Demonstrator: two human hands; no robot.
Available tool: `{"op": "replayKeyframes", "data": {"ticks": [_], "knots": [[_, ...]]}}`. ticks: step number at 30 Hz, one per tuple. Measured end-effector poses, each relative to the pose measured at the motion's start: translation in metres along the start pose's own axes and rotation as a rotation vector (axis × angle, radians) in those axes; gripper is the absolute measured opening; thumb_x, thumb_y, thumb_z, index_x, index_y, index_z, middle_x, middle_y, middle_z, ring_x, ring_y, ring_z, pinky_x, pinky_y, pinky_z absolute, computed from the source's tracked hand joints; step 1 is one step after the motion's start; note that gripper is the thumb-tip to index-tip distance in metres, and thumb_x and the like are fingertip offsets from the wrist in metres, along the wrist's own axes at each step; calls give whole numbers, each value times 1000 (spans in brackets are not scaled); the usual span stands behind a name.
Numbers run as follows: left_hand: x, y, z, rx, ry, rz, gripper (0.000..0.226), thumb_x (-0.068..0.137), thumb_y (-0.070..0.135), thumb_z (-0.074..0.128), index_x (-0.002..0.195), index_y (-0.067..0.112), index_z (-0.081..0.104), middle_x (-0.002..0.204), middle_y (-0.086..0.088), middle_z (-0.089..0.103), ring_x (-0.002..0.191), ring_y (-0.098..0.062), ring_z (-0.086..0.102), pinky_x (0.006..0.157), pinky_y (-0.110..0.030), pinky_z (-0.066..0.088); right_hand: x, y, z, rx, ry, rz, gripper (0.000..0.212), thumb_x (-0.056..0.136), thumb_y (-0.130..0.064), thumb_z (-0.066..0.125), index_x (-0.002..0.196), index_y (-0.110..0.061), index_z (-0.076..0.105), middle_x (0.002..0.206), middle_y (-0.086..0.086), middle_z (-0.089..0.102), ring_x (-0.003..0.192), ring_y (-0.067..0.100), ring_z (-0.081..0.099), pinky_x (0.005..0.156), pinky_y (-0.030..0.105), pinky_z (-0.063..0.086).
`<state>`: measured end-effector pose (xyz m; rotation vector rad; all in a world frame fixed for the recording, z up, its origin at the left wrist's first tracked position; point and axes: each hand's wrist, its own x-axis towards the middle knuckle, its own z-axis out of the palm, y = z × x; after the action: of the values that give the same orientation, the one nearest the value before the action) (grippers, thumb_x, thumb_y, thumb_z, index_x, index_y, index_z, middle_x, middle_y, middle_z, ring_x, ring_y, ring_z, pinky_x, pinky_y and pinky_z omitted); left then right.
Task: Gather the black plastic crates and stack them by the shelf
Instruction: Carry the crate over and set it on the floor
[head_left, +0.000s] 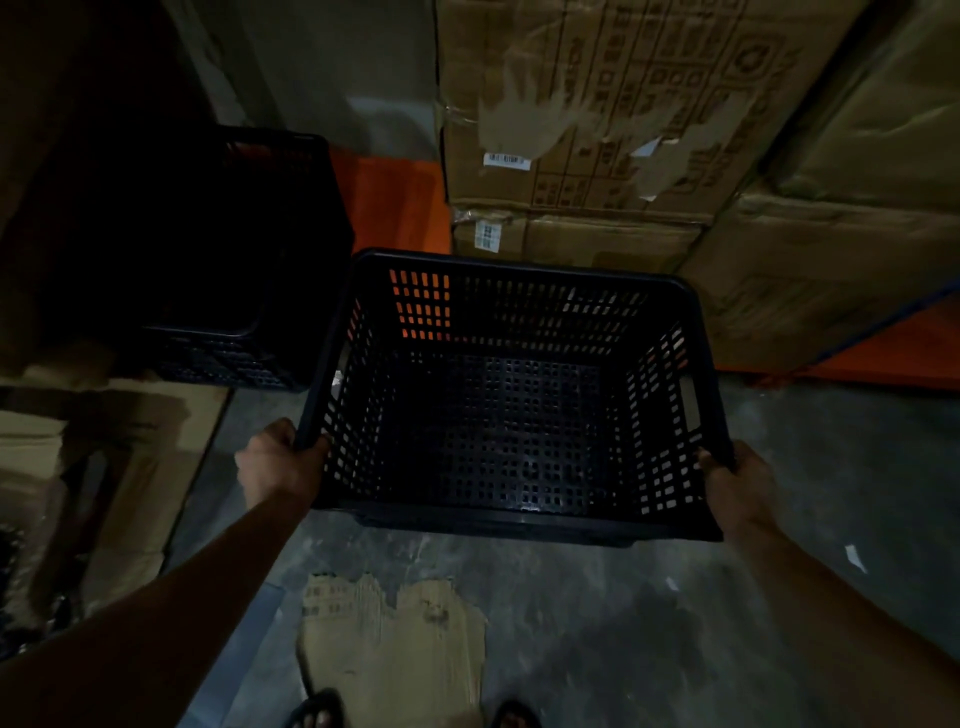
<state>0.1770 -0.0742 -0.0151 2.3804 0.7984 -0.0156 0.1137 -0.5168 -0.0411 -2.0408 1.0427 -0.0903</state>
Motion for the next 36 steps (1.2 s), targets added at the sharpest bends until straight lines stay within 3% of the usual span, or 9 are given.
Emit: {"op": "replayKeyframes", "data": {"ticks": [5, 15, 18, 22, 26, 31, 34, 36], "knots": [[-3, -2, 0, 58, 10, 37, 41, 80, 28, 71, 59, 10, 41, 67, -19, 56, 79, -40, 62, 63, -37, 42, -3, 0, -3, -12, -6, -53, 6, 88, -14, 60, 92, -9, 60, 87, 17, 63, 90, 37, 63, 78, 45, 49], [4, 10, -15, 14, 42, 55, 46, 80, 26, 73, 54, 16, 36, 65, -14, 53, 77, -38, 64, 63, -34, 44, -8, -3, 6, -43, 31, -49, 25, 88, -19, 56, 108, -5, 61, 101, 23, 68, 95, 39, 63, 82, 49, 52], [6, 10, -13, 15, 18, 40, 43, 80, 25, 72, 56, 13, 38, 68, -20, 57, 79, -39, 65, 63, -36, 45, -5, -6, 10, -62, 19, -27, 30, 87, -26, 56, 112, -8, 60, 106, 23, 67, 98, 42, 63, 85, 53, 52], [-1, 8, -10, 30, -1, 26, 41, 81, 26, 72, 58, 13, 40, 69, -19, 57, 81, -41, 64, 68, -43, 52, -3, -3, 8, -109, 9, -23, 33, 89, -28, 56, 115, -8, 59, 108, 23, 67, 100, 42, 63, 86, 53, 52], [-5, 8, -6, 46, -24, 25, 43, 82, 25, 71, 57, 15, 38, 68, -15, 53, 83, -42, 64, 68, -40, 48, -2, -5, 2, -144, 6, -14, 32, 90, -24, 55, 115, -4, 59, 107, 24, 66, 99, 42, 63, 84, 48, 51], [-7, 9, 2, 59, -38, -10, 26, 82, 26, 70, 70, 9, 54, 77, -21, 62, 89, -42, 64, 68, -37, 43, 0, -6, -3, -193, 10, -14, 30, 91, -17, 54, 116, 0, 58, 110, 27, 65, 101, 45, 61, 85, 48, 49], [-9, 12, 1, 87, -38, 14, 17, 81, 26, 70, 84, 10, 66, 90, -26, 69, 92, -44, 65, 75, -44, 52, -4, -7, -4, -248, -11, -27, 30, 92, -16, 53, 117, 0, 53, 111, 29, 63, 103, 46, 59, 86, 50, 49], [-12, 13, 0, 118, -26, 25, 25, 81, 26, 69, 102, 13, 70, 96, -27, 70, 96, -46, 63, 81, -51, 55, -7, -8, -4, -314, -32, -24, 29, 92, -15, 51, 117, -1, 49, 111, 30, 62, 103, 48, 59, 86, 49, 48]]}}
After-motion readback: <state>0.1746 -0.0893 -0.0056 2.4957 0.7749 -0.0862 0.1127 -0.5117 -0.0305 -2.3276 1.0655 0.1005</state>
